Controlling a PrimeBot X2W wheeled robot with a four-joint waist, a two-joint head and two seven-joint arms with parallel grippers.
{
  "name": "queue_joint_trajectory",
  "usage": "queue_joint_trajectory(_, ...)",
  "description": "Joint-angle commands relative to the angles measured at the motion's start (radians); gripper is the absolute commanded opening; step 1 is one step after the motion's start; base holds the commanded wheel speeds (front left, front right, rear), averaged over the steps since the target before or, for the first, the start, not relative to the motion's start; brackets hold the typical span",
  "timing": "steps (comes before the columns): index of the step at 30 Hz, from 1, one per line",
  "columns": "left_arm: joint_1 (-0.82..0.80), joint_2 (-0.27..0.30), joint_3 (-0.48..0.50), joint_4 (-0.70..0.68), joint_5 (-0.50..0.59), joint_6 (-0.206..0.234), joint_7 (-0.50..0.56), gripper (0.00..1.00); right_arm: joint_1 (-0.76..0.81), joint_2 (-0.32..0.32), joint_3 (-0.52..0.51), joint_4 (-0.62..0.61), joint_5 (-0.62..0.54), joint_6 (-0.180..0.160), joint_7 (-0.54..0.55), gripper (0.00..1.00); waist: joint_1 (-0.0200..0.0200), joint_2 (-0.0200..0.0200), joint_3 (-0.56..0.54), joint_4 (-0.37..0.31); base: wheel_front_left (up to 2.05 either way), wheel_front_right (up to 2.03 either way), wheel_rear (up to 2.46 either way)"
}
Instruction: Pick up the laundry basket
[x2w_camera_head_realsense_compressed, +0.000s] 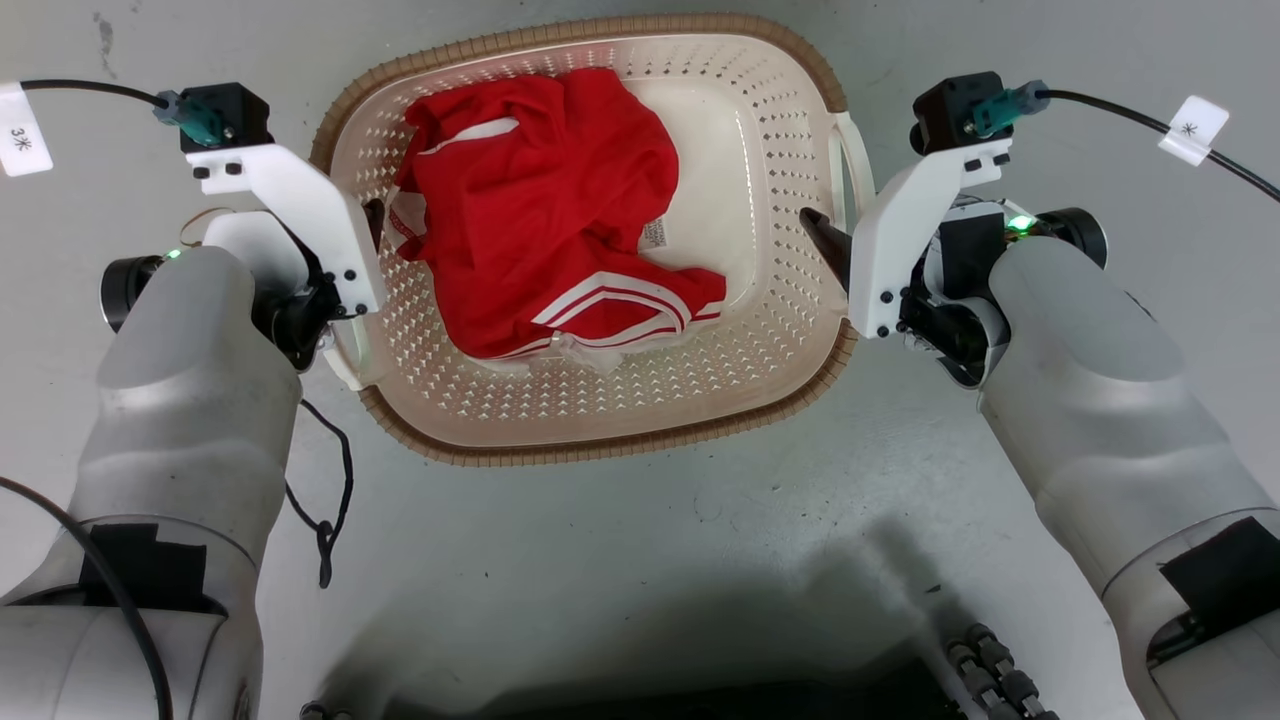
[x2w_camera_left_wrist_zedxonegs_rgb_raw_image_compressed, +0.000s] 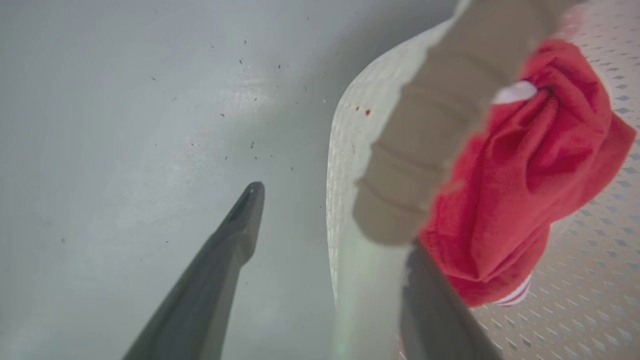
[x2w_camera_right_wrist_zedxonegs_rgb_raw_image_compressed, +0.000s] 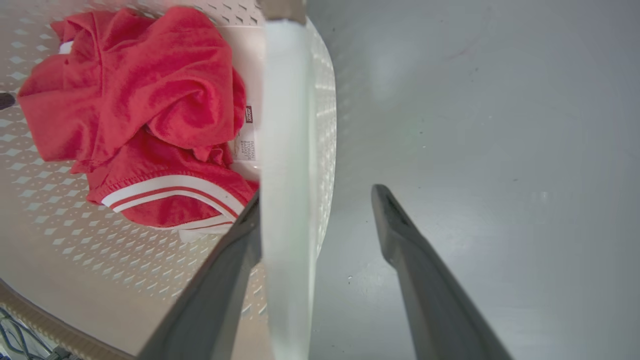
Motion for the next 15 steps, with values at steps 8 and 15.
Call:
queue_joint_trajectory(8,0.012,-0.017,-0.006,0.023,-0.028,-0.005,0.028,0.00,-0.022,0.006,0.063,0.021,0.075,0.001,-0.004,0.00,-0.0001,0.0000,0.007,-0.003,0.00,0.00,0.00)
queue_joint_trajectory(15,0.010,-0.023,-0.017,0.024,-0.039,-0.012,0.042,0.00,-0.020,-0.004,0.106,0.027,0.132,0.001,0.000,0.00,-0.0001,0.0000,-0.006,0.000,0.00,0.00,0.00)
